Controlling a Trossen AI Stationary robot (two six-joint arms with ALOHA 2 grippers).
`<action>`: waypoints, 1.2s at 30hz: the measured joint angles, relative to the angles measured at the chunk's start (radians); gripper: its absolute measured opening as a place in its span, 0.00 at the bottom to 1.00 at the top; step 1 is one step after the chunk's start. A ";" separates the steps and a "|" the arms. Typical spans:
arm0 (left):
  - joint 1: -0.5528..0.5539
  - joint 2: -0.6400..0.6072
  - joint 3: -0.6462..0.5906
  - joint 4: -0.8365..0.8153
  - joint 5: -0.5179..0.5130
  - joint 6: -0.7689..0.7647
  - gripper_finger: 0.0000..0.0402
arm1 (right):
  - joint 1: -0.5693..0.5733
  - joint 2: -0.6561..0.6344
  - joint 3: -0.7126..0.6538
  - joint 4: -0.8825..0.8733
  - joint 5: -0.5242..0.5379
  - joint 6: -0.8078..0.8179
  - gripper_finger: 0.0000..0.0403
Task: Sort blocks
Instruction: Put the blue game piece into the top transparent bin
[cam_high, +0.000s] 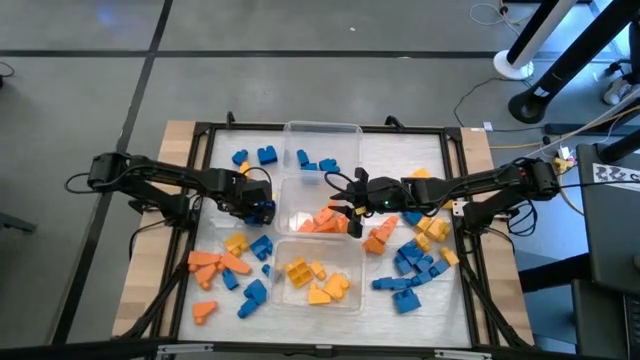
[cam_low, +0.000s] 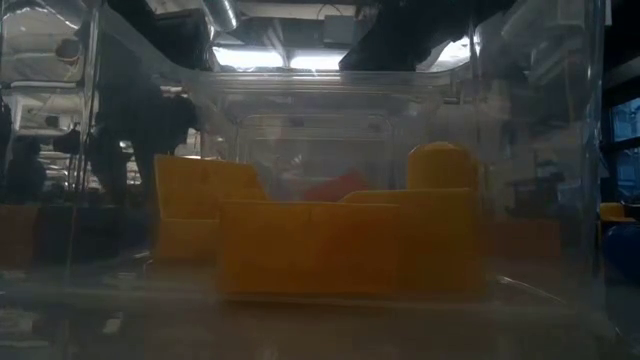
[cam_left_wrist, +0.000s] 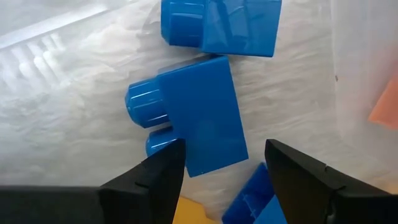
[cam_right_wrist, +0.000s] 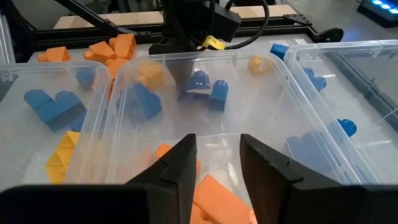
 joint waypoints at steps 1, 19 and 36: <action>0.000 0.000 0.000 -0.001 0.000 -0.006 0.52 | 0.000 0.000 0.000 0.000 0.000 0.000 0.31; 0.000 -0.001 0.002 -0.038 -0.050 -0.059 0.52 | 0.000 0.000 0.000 0.000 0.000 0.000 0.31; -0.004 0.076 -0.002 0.041 -0.054 -0.072 0.52 | 0.000 0.000 0.000 -0.003 0.000 0.000 0.31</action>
